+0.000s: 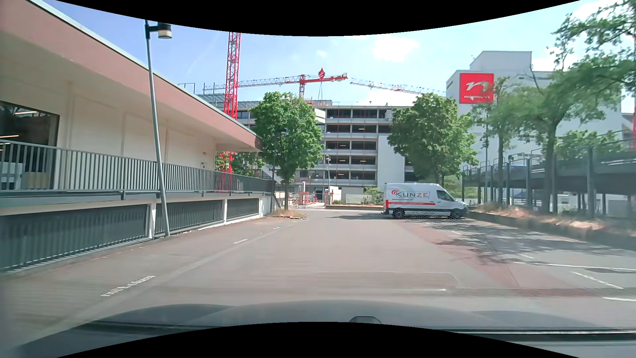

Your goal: Follow the waypoints while adhering to traffic rules and regulations

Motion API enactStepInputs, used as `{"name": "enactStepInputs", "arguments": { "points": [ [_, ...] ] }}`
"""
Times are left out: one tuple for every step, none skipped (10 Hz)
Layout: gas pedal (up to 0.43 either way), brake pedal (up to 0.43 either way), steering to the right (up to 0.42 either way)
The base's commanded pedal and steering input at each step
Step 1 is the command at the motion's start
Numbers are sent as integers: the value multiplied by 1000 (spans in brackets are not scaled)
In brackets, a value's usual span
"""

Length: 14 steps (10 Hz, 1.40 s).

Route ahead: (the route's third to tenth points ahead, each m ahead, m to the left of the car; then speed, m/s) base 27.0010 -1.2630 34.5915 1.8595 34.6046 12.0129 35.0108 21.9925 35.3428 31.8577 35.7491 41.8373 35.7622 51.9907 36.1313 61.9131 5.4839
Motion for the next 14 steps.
{"name": "enactStepInputs", "arguments": {
  "points": [
    [28, 0, 45],
    [20, 0, 36],
    [8, 0, 28],
    [8, 0, 24],
    [8, 0, 19],
    [8, 0, 16],
    [8, 0, 14],
    [8, 0, 13],
    [8, 0, 12],
    [8, 0, 11],
    [8, 0, 6],
    [8, 0, 3],
    [8, 0, 2],
    [8, 0, 2]
  ]
}}
